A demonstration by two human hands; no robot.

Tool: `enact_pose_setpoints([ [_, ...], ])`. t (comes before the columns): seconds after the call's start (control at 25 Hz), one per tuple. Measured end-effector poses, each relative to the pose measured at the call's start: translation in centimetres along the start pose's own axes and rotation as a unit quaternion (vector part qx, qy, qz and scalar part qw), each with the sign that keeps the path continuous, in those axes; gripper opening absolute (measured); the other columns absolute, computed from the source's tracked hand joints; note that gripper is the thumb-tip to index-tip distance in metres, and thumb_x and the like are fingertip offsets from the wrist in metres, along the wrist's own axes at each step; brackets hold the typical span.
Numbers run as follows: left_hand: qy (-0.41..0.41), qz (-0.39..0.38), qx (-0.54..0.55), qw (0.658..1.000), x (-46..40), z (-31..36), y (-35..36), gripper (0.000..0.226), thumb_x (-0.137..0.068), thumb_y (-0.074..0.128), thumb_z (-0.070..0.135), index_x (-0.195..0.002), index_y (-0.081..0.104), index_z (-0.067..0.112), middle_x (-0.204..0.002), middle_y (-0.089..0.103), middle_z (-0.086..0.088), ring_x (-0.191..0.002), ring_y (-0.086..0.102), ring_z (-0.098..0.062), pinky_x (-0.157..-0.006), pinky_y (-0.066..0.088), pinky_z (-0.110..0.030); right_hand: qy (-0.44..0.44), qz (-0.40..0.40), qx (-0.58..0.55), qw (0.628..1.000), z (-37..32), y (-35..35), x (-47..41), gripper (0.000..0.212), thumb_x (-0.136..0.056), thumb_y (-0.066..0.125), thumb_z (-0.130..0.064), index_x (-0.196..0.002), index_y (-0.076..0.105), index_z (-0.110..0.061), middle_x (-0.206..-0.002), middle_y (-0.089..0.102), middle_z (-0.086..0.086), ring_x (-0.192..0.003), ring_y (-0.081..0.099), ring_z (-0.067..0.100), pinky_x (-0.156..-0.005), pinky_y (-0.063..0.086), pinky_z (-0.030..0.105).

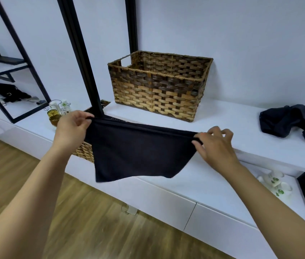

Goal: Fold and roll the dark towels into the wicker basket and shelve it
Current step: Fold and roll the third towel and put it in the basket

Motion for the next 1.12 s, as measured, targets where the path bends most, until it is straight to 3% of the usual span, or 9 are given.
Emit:
enact_pose_setpoints([
  [0.08,0.021,-0.016,-0.058,0.998,0.1,0.4,0.7,0.023,-0.100,0.058,0.009,-0.095,0.069,0.029,-0.087,0.067,0.005,-0.084,0.062,-0.014,-0.071,0.046,-0.025,0.102,-0.028,-0.033,0.994,-0.1,-2.2,-1.2,0.036,-0.103,0.052,-0.034,-0.136,0.053,-0.018,-0.114,0.060,0.016,-0.111,0.029,0.026,-0.099,0.031,0.045],
  [0.16,0.033,-0.028,-0.095,0.995,-0.1,1.2,1.5,0.022,-0.100,0.055,0.008,-0.103,0.069,0.024,-0.098,0.068,0.003,-0.093,0.062,-0.016,-0.074,0.047,-0.025,0.141,-0.055,0.011,0.988,0.4,-3.3,-2.4,0.043,-0.104,0.049,-0.034,-0.145,0.043,-0.020,-0.118,0.057,0.016,-0.110,0.034,0.033,-0.098,0.034,0.043],
  [0.36,0.044,-0.081,-0.138,0.986,-1.6,4.0,3.8,0.023,-0.097,0.058,0.007,-0.105,0.069,0.026,-0.105,0.070,-0.001,-0.094,0.067,-0.023,-0.091,0.056,-0.042,0.124,-0.042,0.132,0.982,2.6,-4.6,-3.6,0.017,-0.100,0.051,-0.019,-0.107,0.066,-0.015,-0.099,0.058,0.004,-0.101,0.039,0.029,-0.078,0.025,0.039],
  [0.56,0.094,-0.096,-0.189,0.973,-2.2,8.4,5.7,0.024,-0.095,0.056,0.008,-0.104,0.073,0.023,-0.100,0.066,0.000,-0.079,0.067,-0.023,-0.072,0.056,-0.034,0.143,-0.014,0.144,0.979,5.6,-7.3,-3.1,0.013,-0.090,0.070,-0.026,-0.099,0.071,-0.016,-0.106,0.046,0.008,-0.098,0.041,0.033,-0.080,0.034,0.042],
  [0.68,0.057,-0.105,-0.113,0.986,-2.9,10.3,6.6,0.016,-0.094,0.059,0.005,-0.095,0.070,0.017,-0.096,0.068,-0.002,-0.068,0.073,-0.022,-0.065,0.061,-0.035,0.182,-0.068,-0.095,0.976,8.2,-10.1,-2.2,0.027,-0.089,0.074,-0.032,-0.078,0.059,-0.012,-0.083,0.054,-0.003,-0.078,0.050,0.023,-0.065,0.039,0.033],
  [0.76,-0.007,-0.140,0.009,0.990,-3.4,11.8,7.1,0.015,-0.095,0.058,0.000,-0.095,0.068,0.010,-0.096,0.068,-0.007,-0.066,0.076,-0.022,-0.057,0.061,-0.031,0.224,-0.056,-0.305,0.924,10.1,-12.2,-1.4,0.035,-0.089,0.075,-0.025,-0.069,0.051,-0.011,-0.062,0.048,-0.004,-0.061,0.041,0.020,-0.057,0.035,0.029],
  [0.84,-0.057,-0.183,0.103,0.976,-3.9,13.4,7.8,0.012,-0.097,0.056,-0.001,-0.097,0.067,0.005,-0.096,0.070,-0.012,-0.071,0.077,-0.024,-0.054,0.060,-0.026,0.256,0.005,-0.411,0.875,11.8,-14.0,-0.6,0.028,-0.093,0.071,-0.022,-0.074,0.058,-0.006,-0.064,0.044,0.010,-0.061,0.036,0.024,-0.055,0.035,0.032],
  [1.0,-0.099,-0.279,0.240,0.925,-4.3,16.6,9.8,0.005,-0.096,0.061,-0.002,-0.095,0.064,0.003,-0.098,0.075,-0.018,-0.092,0.077,-0.026,-0.069,0.063,-0.029,0.325,0.115,-0.432,0.833,15.3,-17.0,0.3,0.017,-0.095,0.067,-0.023,-0.097,0.076,-0.009,-0.062,0.048,0.006,-0.056,0.036,0.020,-0.056,0.033,0.034],
  [1.12,-0.099,-0.318,0.285,0.899,-3.9,19.3,11.4,0.007,-0.093,0.066,0.005,-0.089,0.061,0.004,-0.097,0.074,-0.015,-0.098,0.076,-0.024,-0.066,0.062,-0.025,0.358,0.160,-0.423,0.817,17.5,-19.2,0.8,0.016,-0.095,0.068,-0.025,-0.101,0.078,-0.013,-0.061,0.046,0.005,-0.051,0.032,0.016,-0.051,0.031,0.032],
])
Point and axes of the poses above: each hand's wrist, its own x-axis away from the middle knuckle, its own y-axis out of the palm, z = x × y, the point moved 2 cm from there along -x, towards the middle knuckle
